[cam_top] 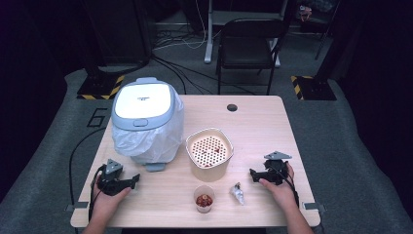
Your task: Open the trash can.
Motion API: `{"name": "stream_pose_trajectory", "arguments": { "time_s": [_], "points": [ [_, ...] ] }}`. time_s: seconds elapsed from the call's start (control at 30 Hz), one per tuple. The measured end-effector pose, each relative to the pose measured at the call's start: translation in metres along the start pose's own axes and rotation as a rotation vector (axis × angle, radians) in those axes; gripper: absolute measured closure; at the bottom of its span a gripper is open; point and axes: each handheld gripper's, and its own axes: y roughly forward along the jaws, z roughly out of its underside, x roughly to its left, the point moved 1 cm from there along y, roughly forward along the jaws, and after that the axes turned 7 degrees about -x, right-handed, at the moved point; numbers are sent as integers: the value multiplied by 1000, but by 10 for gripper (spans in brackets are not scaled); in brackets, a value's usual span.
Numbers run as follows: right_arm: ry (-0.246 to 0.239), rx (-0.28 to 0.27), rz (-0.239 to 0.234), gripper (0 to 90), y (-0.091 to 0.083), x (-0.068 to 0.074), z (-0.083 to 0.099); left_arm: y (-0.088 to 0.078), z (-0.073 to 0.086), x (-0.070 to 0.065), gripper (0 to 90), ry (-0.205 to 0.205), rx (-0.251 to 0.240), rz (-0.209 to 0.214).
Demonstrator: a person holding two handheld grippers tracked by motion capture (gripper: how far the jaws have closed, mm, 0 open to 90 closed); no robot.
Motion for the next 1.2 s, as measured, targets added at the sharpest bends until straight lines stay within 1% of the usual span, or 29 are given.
{"name": "stream_pose_trajectory", "arguments": {
  "time_s": [0.03, 0.07, 0.2, 0.23, 0.3, 0.4, 0.43, 0.47, 0.5, 0.53, 0.57, 0.6, 0.63, 0.67, 0.73, 0.77, 0.83, 0.9, 0.97, 1.0, 1.03, 1.07, 1.1, 1.13, 1.17, 1.2],
  "points": [
    [0, 0, 0, 0, 0, 0, 0, 0, -1, -1, 212, 6, 7, 7],
    [0, 0, -1, 0, 0, 0, 0, 0, 0, -2, 226, 6, -7, 7],
    [0, 0, -1, 0, 0, 0, 0, -1, -1, -4, 273, 10, 3, 22],
    [0, 0, 0, 0, 0, 0, 0, 0, 0, -5, 282, 18, -12, 20],
    [0, 0, 0, 0, 0, 0, 0, -1, -1, -5, 292, 21, -8, 27],
    [0, 0, -1, 0, 0, 0, 0, -1, -2, -6, 317, 14, -4, 70],
    [0, 0, -1, 0, 0, 0, 0, -1, -2, -6, 330, 14, -4, 70],
    [0, 0, -1, 1, 0, 0, 0, -1, -3, -9, 341, 2, -7, 102],
    [0, 0, 0, 1, 0, 0, 0, -2, -4, -11, 345, 10, -9, 110],
    [0, -1, 0, 1, 0, 0, 0, -2, -5, -14, 357, 11, -32, 107],
    [0, -1, 0, 1, 0, 0, 0, -2, -5, -14, 365, 11, -32, 107],
    [0, -1, 0, 0, 0, 0, 0, -3, -8, -19, 366, 2, -56, 120],
    [0, -1, 0, 1, 0, 0, 0, -4, -11, -23, 366, -8, -70, 133],
    [0, -1, 0, 1, 0, 0, 0, -4, -11, -23, 366, -8, -70, 133],
    [0, -1, 0, 0, 0, 0, 0, -3, -13, -26, 366, -8, -79, 149],
    [0, -1, 0, 0, 0, 0, 0, -3, -13, -27, 366, -6, -71, 159],
    [0, -1, 0, 0, 0, 0, 0, -1, -14, -29, 366, -9, -84, 171],
    [0, -1, 0, 0, 0, 0, 0, 0, -14, -30, 375, -6, -74, 194],
    [0, -1, 0, 1, 0, 0, 0, 2, -15, -34, 394, -19, -89, 212],
    [-1, 0, 1, 1, 0, 0, 0, 1, -16, -34, 402, -15, -90, 215],
    [1, 0, 1, 0, -1, 0, 0, 1, -16, -35, 405, -18, -86, 222],
    [8, -2, 5, 1, 0, 1, 0, 2, -17, -38, 412, -47, -114, 222],
    [8, -2, 5, 1, -1, 1, 0, 2, -18, -38, 425, -45, -118, 225],
    [8, -2, 4, 1, -1, 1, 1, 1, -18, -38, 429, -35, -110, 226],
    [6, -2, 4, 1, -1, 1, 1, 1, -19, -38, 432, -30, -108, 237],
    [6, -2, 4, 1, -1, 1, 1, 2, -20, -39, 432, -29, -111, 233]
  ]
}}
